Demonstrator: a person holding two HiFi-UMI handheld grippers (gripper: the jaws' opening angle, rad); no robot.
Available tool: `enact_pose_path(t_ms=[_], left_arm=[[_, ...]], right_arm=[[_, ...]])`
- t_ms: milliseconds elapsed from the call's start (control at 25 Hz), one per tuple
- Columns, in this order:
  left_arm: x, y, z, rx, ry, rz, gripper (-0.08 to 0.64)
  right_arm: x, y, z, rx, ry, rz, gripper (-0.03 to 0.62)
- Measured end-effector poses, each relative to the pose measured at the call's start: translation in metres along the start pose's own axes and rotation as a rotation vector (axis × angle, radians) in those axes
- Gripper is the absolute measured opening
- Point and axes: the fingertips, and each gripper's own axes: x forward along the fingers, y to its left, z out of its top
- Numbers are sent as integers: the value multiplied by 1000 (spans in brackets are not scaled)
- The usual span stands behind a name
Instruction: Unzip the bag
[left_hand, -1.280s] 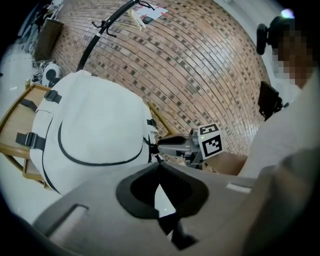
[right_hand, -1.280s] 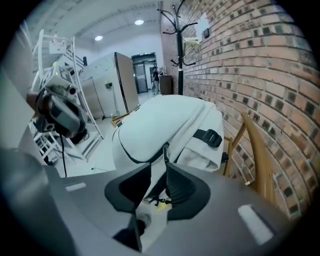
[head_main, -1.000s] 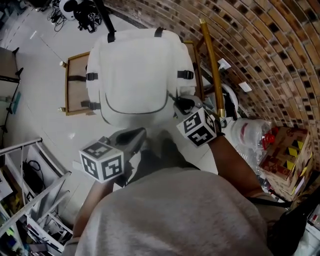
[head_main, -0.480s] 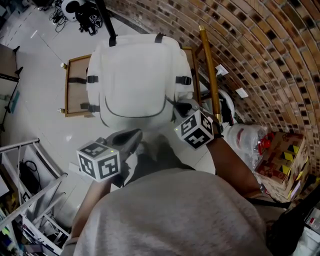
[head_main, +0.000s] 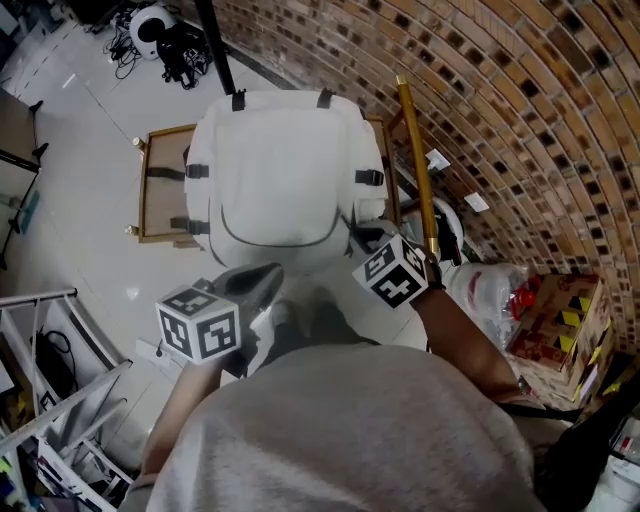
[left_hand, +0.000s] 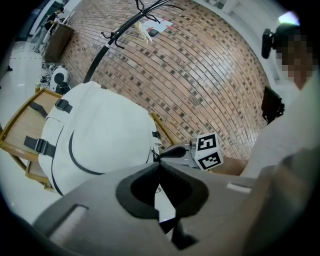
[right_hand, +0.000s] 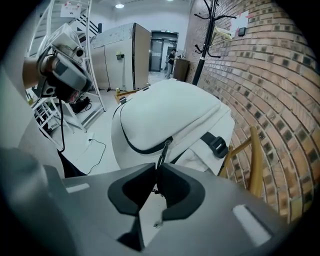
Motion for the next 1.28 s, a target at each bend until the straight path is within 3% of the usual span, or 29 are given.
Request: enact_pose_path(t_ms=[920, 1280], left_arm=[[-31, 22, -26, -53, 3, 15, 2], [-40, 27, -32, -18, 27, 10, 2]], right_arm=[[16, 47, -8, 79, 49, 32, 34], [26, 78, -17, 112, 79, 73, 34]])
